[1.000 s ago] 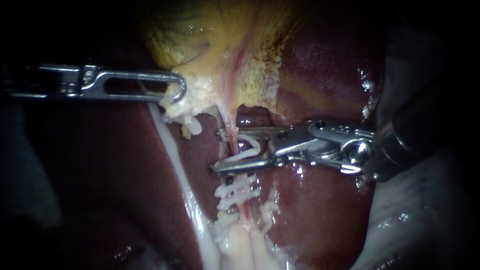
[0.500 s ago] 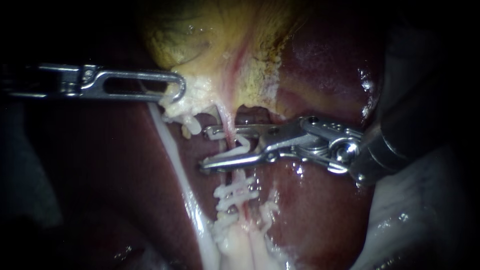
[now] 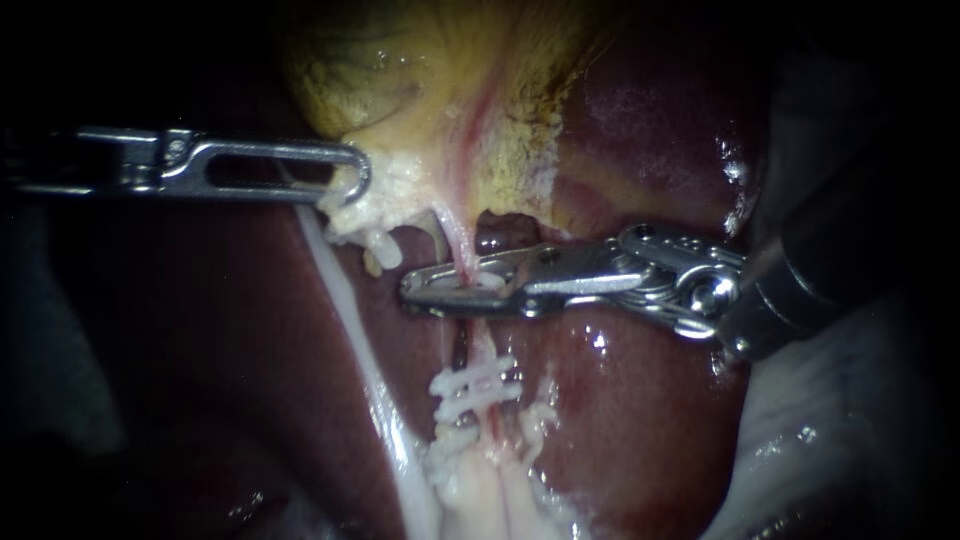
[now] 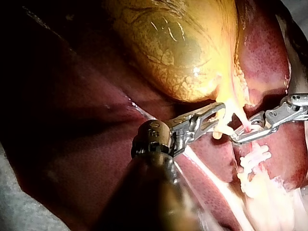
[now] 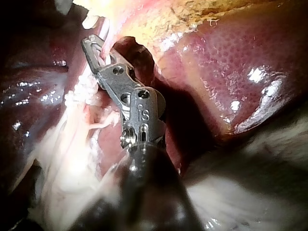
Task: Clipping third clip right tube
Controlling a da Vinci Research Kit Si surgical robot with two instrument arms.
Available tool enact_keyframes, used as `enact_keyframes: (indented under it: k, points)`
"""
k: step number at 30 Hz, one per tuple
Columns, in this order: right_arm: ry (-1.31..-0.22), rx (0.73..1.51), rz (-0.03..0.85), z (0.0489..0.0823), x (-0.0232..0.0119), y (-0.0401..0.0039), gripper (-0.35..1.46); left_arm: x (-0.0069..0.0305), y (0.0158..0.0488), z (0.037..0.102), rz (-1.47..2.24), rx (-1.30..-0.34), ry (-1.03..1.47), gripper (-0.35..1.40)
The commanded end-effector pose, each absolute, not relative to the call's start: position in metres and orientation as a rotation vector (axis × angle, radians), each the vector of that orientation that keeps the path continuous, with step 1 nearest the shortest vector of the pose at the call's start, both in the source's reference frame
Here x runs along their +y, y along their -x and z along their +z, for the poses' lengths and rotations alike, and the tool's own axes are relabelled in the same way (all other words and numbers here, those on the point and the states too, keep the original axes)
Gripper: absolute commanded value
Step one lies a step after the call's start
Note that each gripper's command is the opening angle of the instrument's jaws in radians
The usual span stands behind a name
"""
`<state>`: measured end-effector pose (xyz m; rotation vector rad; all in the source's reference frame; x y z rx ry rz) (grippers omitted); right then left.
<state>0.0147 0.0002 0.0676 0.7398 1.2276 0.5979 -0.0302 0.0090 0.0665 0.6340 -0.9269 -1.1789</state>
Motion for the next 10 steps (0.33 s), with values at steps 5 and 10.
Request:
enact_keyframes:
  k: [5,10]
  points:
    - [-0.74,1.228,0.598,0.0677,0.0001,-0.0148,-0.35,0.009,0.0302,0.0665,-1.179,-0.927,-0.634,-0.35]
    - [-0.74,1.228,0.598,0.0677,0.0001,-0.0147,-0.35,0.009,0.0302,0.0665,-1.179,-0.927,-0.634,-0.35]
